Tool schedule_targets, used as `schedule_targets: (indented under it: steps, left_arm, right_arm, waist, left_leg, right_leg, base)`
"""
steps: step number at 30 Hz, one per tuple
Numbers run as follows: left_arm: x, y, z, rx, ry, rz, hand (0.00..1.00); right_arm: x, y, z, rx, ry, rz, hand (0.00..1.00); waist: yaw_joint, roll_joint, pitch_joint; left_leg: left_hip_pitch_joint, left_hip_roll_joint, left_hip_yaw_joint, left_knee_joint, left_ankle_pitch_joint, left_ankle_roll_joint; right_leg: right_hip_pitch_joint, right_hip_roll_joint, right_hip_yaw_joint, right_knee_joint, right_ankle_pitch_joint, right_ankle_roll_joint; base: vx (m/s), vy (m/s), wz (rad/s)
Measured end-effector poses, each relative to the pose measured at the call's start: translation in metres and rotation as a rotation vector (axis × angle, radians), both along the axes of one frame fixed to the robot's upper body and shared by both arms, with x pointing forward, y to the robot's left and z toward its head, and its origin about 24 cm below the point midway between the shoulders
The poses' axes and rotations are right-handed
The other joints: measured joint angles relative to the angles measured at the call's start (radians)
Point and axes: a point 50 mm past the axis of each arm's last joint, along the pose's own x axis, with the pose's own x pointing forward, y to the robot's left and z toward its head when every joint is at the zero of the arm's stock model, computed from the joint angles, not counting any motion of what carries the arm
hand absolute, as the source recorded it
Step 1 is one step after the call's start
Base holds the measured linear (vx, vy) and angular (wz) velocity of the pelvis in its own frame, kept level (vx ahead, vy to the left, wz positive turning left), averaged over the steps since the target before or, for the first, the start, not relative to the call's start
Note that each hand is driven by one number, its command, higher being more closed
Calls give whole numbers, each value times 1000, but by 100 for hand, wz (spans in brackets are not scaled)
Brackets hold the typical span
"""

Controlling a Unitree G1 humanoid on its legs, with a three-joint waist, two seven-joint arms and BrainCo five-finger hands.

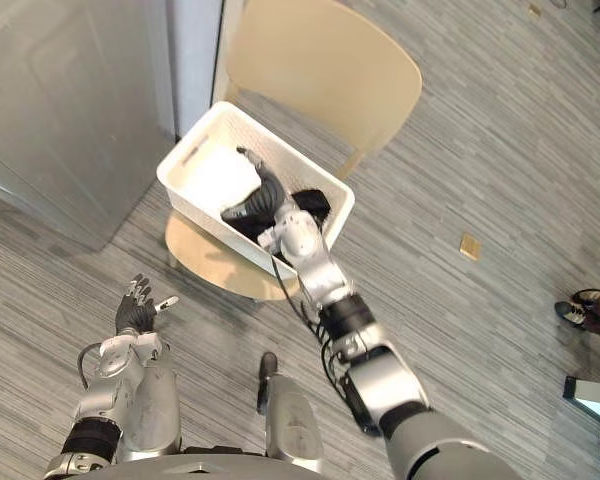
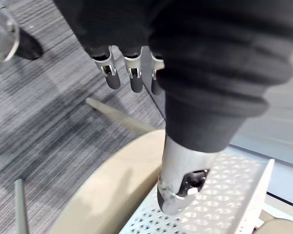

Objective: Pick up the laundry basket with both hands and put the clothes into the washing machine.

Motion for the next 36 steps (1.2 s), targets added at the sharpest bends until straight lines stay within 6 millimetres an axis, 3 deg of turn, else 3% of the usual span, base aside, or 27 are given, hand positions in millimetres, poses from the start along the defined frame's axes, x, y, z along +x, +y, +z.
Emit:
schedule_targets:
  steps: [1, 2, 3, 4, 5, 7, 8, 10, 12, 15, 17, 19, 23, 25, 28, 30, 32, 36]
  left_arm:
    - [-2, 0, -1, -1, 5, -3, 0]
    - [-4, 1, -3, 7, 12, -4, 0]
    - [-5, 4, -2, 25, 8, -3, 0]
    - [-5, 8, 0, 38, 0, 2, 0]
    - [-9, 17, 1, 66, -1, 19, 0]
    - [-19, 28, -2, 81, 16, 50, 0]
    - [-22, 31, -4, 85, 28, 59, 0]
    - [-31, 35, -9, 93, 58, 64, 0]
    - [-32, 33, -11, 85, 62, 63, 0]
    - [-29, 31, -9, 77, 51, 66, 0]
    - [-29, 30, -9, 74, 49, 65, 0]
    - [-27, 29, -7, 75, 41, 59, 0]
    - [-20, 26, 1, 76, 4, 48, 0]
    - [-17, 26, 5, 78, -16, 47, 0]
    - [-19, 26, 3, 77, -6, 54, 0]
    - [-12, 21, 7, 68, -26, 41, 0]
    - [-7, 16, 10, 54, -44, 24, 0]
    - [-3, 15, 11, 32, -51, 26, 0]
  right_arm:
    - [-2, 3, -2, 0, 1, 7, 0]
    - [-4, 8, -2, -8, 1, 22, 0]
    - [-4, 14, -4, -22, 5, 32, 0]
    - [-4, 17, -5, -36, 8, 40, 0]
    - [-3, 21, -13, -54, 39, 48, 0]
    - [-3, 24, -17, -64, 52, 57, 0]
    - [-4, 25, -17, -67, 52, 61, 0]
    - [-3, 26, -20, -74, 58, 65, 0]
    - [0, 23, -26, -99, 83, 51, 0]
    - [7, 15, -43, -190, 141, 19, 0]
    - [11, 13, -43, -233, 141, 17, 0]
    - [21, 11, -33, -265, 118, 4, 0]
    - [48, -7, -8, -342, 89, -88, 0]
    - [61, -22, 7, -376, 83, -153, 0]
    - [73, -39, 23, -373, 85, -226, 0]
    - [79, -53, 38, -368, 69, -280, 0]
    - [83, -62, 51, -354, 60, -319, 0]
    - [87, -63, 68, -321, 36, -328, 0]
  waist:
    - [-1, 10, -15]
    - [0, 35, -30]
    - [7, 61, -45]
    - [10, 66, -44]
    - [12, 68, -43]
    - [12, 73, -43]
    - [14, 67, -48]
    - [32, 56, -57]
    - [21, 55, -58]
    - [28, 52, -56]
    - [28, 43, -49]
    - [31, 21, -18]
    - [52, 5, 64]
    - [62, -2, 79]
    - [70, -1, 93]
    - [81, -3, 117]
    - [99, -4, 119]
    - [121, -8, 126]
  left_leg:
    - [1, -3, 28, 9, -10, 15]
    - [17, 6, 89, 15, -21, 37]
    - [37, 37, 162, -8, -20, 78]
    - [54, 47, 202, -27, -16, 92]
    - [111, 53, 275, -86, -1, 121]
    - [155, 61, 342, -141, 15, 130]
    - [163, 61, 358, -158, 22, 128]
    - [167, 58, 411, -216, 48, 120]
    - [132, 59, 424, -220, 69, 120]
    - [107, 80, 419, -222, 108, 112]
    - [98, 84, 403, -241, 131, 102]
    - [86, 89, 383, -291, 160, 83]
    - [65, 80, 320, -348, 206, 58]
    - [50, 66, 313, -409, 263, 51]
    - [58, 65, 290, -538, 376, 51]
    - [71, 63, 286, -589, 413, 50]
    - [70, 58, 290, -626, 432, 55]
    - [52, 54, 288, -626, 440, 56]
  right_leg:
    - [-5, -8, 15, -21, 44, -7]
    - [-10, -17, 24, -74, 156, -37]
    - [-12, -22, -29, -158, 292, -92]
    - [-22, -25, -88, -142, 305, -117]
    - [-17, -39, -261, -36, 211, -168]
    - [23, -19, -389, 29, 110, -160]
    - [43, -6, -414, 22, 92, -155]
    - [120, 42, -478, -137, 104, -155]
    - [128, 61, -468, -236, 141, -149]
    - [117, 92, -437, -277, 168, -127]
    - [114, 110, -427, -297, 172, -128]
    - [84, 123, -416, -296, 173, -127]
    - [50, 139, -397, -300, 163, -123]
    - [12, 139, -400, -310, 125, -116]
    - [-26, 155, -416, -320, 140, -104]
    - [-26, 157, -424, -330, 155, -103]
    - [-43, 156, -422, -335, 162, -95]
    - [-55, 155, -423, -344, 189, -104]
  base:
    - [101, 539, -96]
    - [48, 590, -145]
    - [15, 552, -156]
    - [-55, 471, -163]
    - [-83, 285, -123]
    - [-78, 204, -102]
    - [-80, 110, -93]
    - [-113, 71, -89]
    - [-114, -38, -36]
    - [-92, -90, -10]
    - [-95, -80, 1]
    - [-149, -79, -5]
    - [-197, -75, 2]
    - [-206, -120, 11]
    - [-122, -89, 0]
    - [-83, -43, 12]
    - [-57, -15, 1]
    - [-27, -6, 0]
